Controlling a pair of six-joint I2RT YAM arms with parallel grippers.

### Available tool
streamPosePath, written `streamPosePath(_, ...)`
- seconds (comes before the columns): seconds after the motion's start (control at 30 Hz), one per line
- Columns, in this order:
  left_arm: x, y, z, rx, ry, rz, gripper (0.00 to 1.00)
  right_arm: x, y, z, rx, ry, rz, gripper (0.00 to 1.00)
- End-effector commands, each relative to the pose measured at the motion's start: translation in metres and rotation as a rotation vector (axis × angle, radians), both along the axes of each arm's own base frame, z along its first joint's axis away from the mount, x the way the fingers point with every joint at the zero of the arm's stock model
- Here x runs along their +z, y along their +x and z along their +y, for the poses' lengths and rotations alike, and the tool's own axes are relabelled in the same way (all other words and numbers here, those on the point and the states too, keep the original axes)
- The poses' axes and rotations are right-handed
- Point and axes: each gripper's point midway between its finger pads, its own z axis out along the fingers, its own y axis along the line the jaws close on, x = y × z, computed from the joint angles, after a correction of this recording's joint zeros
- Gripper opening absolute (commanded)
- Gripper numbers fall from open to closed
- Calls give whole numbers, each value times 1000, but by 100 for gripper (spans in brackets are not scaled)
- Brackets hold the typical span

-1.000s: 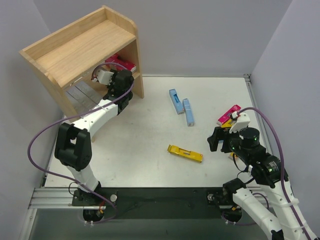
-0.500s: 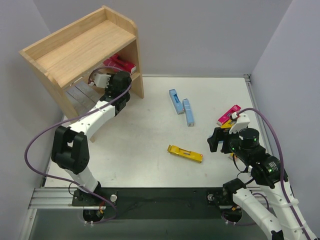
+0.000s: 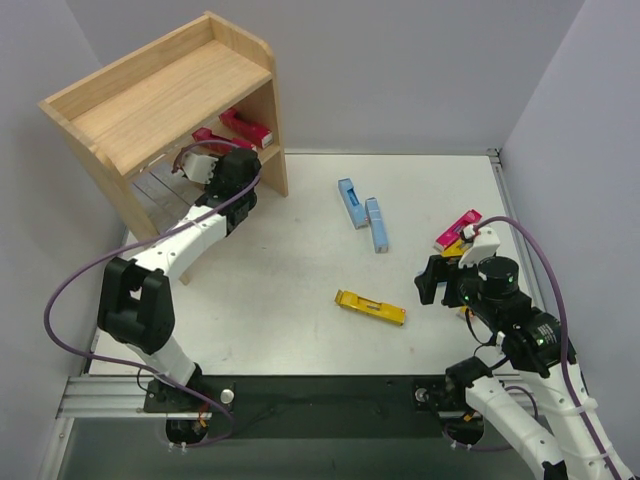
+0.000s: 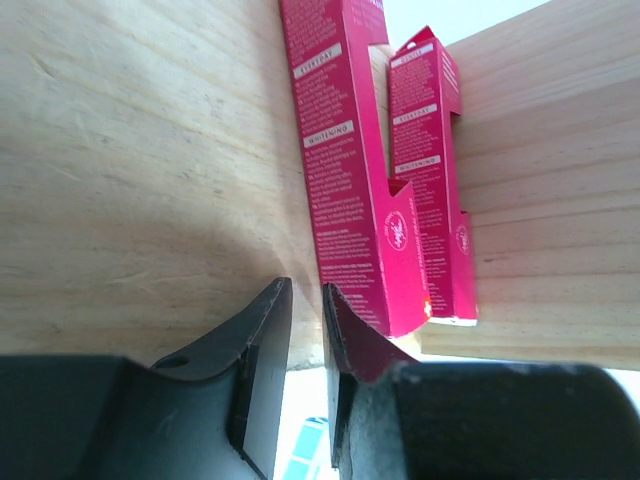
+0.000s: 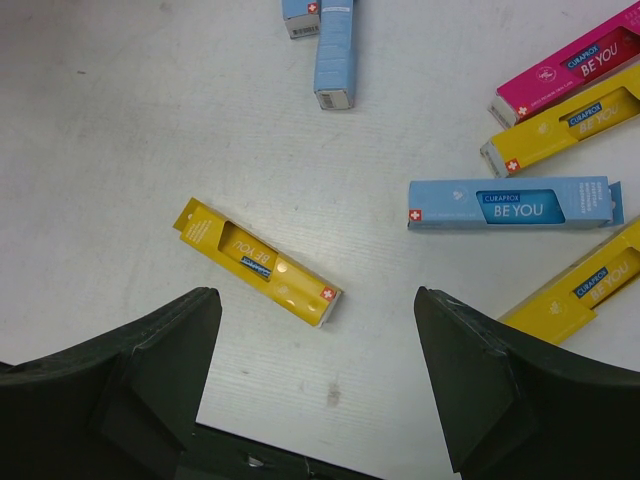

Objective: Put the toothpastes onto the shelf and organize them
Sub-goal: Place the toothpaste on the shelf, then adjust the toothpaste on the shelf.

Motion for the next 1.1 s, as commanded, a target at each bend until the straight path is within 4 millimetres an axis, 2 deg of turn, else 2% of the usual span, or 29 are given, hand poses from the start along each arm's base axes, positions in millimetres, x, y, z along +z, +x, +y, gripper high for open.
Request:
streamPosePath(0.0,24,-14,27,86,87,18,31,2,1,-1,1,-12,-23,81)
streamPosePath(0.17,35,-12,42,156,141,4,31,2,1,-1,1,-8,-23,81)
streamPosePath(0.37,53,4,52,171,209,-41,32,2,0,-1,3,-9,-25,81)
streamPosePath(0.7,35,18,68,196,262,26,32,3,0,-3,0,-20,-32,81)
streamPosePath(0.8,27,21,66,177,277,36,32,2,1,-3,0,-25,-30,81)
streamPosePath(0.97,26,36,52,105,271,-16,32,2,1,-3,0,-25,-29,81)
streamPosePath(1.07,32,42,47,79,288,-40,32,1,1,-3,4,-29,-28,81)
